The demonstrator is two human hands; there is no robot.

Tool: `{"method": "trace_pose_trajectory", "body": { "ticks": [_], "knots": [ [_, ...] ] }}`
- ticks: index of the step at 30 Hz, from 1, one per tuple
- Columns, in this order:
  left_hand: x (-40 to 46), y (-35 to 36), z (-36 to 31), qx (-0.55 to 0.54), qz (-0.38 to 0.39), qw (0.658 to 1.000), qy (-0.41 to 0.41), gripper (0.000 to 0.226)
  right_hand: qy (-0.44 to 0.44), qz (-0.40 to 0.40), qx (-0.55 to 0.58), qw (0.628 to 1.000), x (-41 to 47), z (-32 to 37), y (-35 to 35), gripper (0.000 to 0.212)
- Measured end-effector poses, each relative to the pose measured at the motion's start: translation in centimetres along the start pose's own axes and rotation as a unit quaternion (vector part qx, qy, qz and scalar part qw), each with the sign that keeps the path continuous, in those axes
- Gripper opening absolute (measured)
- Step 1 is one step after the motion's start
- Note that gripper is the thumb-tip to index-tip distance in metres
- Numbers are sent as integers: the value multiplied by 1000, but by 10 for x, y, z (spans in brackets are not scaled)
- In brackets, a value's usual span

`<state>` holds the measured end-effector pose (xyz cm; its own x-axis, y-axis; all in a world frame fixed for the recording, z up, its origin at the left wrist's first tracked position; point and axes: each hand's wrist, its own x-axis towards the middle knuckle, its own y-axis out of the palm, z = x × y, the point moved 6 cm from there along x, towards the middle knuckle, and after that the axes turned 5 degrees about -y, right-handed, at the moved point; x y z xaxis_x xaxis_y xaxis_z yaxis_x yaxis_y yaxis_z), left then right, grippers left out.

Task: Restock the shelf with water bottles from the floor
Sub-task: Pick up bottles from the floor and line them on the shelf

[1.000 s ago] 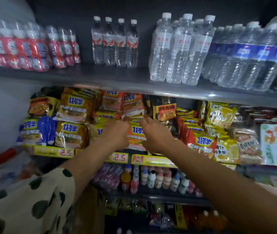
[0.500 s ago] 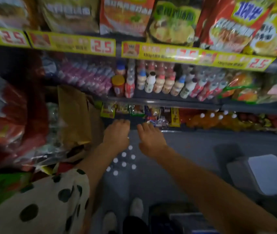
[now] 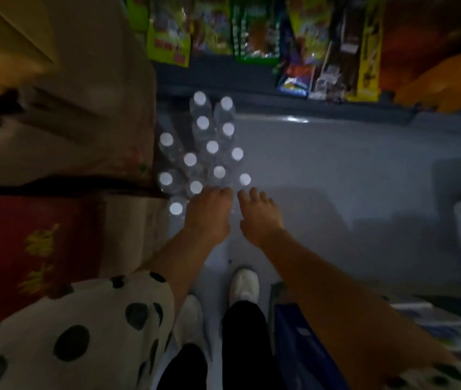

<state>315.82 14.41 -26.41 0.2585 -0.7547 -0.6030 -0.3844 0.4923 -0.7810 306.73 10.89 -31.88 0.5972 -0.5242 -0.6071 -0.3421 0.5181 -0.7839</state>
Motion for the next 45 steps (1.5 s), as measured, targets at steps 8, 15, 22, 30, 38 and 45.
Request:
{"method": "trace_pose_trajectory", "body": {
  "ticks": [8, 15, 22, 30, 38, 45],
  "knots": [
    [44, 65, 19, -22, -24, 999, 2, 46, 0, -2, -6, 1000, 59, -10, 61, 40],
    [23, 26, 22, -38, -19, 999, -1, 34, -31, 29, 24, 999, 21, -11, 9, 44],
    [-67, -127, -21, -52, -38, 997, 50, 41, -60, -3, 21, 998, -100, 3, -186, 46],
    [-196, -349, -56, -62, -126, 980, 143, 24, -102, -132, -34, 985, -273, 52, -437, 37],
    [-321, -476, -62, -212, -99, 936, 265, 74, -143, -275, -70, 948, -421, 117, -639, 29],
    [-389, -557, -58, -305, -153, 894, 292, 60, -185, -366, -36, 911, -509, 158, -754, 16]
  ]
}}
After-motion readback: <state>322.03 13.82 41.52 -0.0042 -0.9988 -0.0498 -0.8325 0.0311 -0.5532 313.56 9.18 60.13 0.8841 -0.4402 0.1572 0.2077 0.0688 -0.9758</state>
